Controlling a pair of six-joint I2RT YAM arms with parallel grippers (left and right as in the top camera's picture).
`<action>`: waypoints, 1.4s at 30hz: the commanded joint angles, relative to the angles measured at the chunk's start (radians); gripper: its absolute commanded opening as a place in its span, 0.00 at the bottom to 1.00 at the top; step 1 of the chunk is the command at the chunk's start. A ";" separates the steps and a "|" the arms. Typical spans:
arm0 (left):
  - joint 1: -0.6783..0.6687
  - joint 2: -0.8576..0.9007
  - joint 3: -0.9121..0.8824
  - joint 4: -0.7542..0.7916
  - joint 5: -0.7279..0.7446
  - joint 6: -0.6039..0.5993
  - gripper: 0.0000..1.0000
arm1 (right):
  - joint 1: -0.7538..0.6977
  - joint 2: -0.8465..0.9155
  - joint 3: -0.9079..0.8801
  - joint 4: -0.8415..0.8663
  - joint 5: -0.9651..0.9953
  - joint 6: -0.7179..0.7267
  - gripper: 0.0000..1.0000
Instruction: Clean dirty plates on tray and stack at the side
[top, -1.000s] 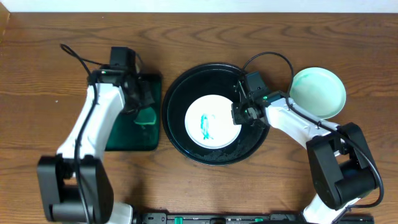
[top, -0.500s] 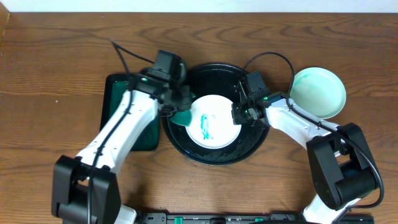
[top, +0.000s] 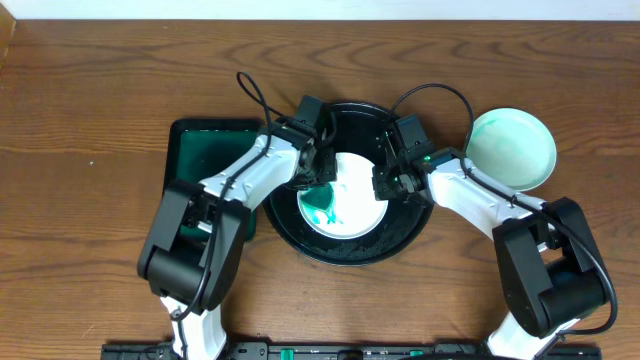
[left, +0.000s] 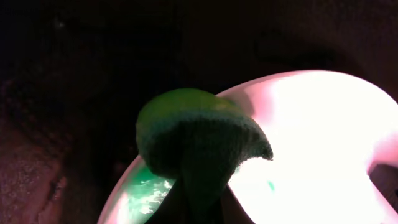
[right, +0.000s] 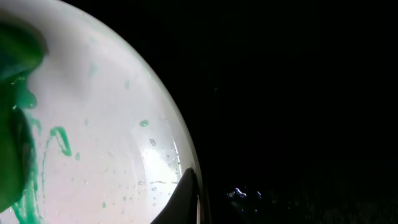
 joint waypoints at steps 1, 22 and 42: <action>-0.060 0.120 -0.018 -0.009 0.029 -0.032 0.07 | 0.005 0.023 -0.025 0.000 -0.002 0.017 0.01; -0.220 0.145 -0.018 0.020 0.193 -0.107 0.07 | 0.005 0.023 -0.025 0.002 -0.016 0.018 0.01; 0.036 0.145 -0.018 -0.265 -0.402 -0.236 0.07 | 0.003 0.023 -0.025 0.016 -0.025 0.028 0.01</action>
